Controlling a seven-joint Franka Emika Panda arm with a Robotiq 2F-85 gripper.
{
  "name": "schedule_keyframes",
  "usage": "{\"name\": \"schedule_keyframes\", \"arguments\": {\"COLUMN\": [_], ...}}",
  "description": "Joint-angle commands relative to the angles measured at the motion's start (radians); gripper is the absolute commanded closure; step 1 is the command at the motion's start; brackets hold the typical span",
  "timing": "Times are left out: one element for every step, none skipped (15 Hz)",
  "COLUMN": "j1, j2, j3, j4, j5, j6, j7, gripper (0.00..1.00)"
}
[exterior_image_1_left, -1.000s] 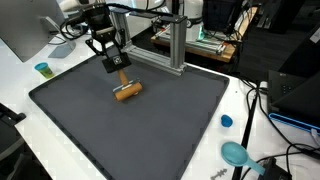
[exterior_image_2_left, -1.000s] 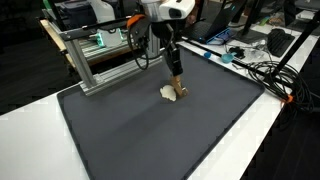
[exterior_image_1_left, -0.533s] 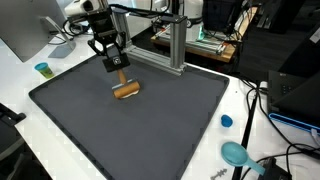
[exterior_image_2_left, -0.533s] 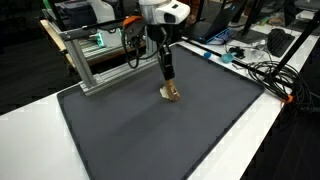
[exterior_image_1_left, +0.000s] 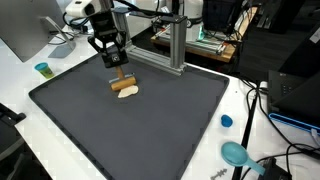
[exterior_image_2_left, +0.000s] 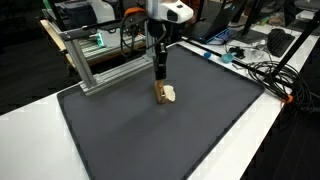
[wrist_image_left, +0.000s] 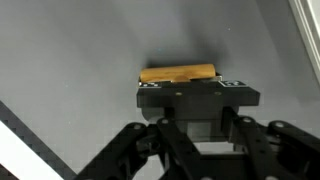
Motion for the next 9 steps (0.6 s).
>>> {"name": "schedule_keyframes", "arguments": {"j1": [0.012, 0.009, 0.003, -0.008, -0.023, -0.035, -0.044, -0.05, -0.051], "j2": [0.064, 0.067, 0.06, 0.044, 0.018, -0.003, -0.032, -0.053, -0.073], "j3": [-0.025, -0.027, -0.029, -0.024, -0.014, -0.006, 0.003, 0.01, 0.014], "j4": [0.01, 0.02, 0.033, 0.042, 0.043, 0.039, 0.025, 0.014, -0.001], "j5": [-0.109, -0.127, -0.131, -0.113, -0.073, -0.045, -0.015, 0.013, 0.036], "j6": [-0.062, -0.07, -0.078, -0.091, -0.105, -0.116, -0.12, -0.126, -0.113], "j7": [0.081, 0.097, 0.106, 0.097, 0.065, 0.039, 0.012, -0.013, -0.031], "gripper": [0.79, 0.79, 0.79, 0.79, 0.79, 0.79, 0.79, 0.79, 0.79]}}
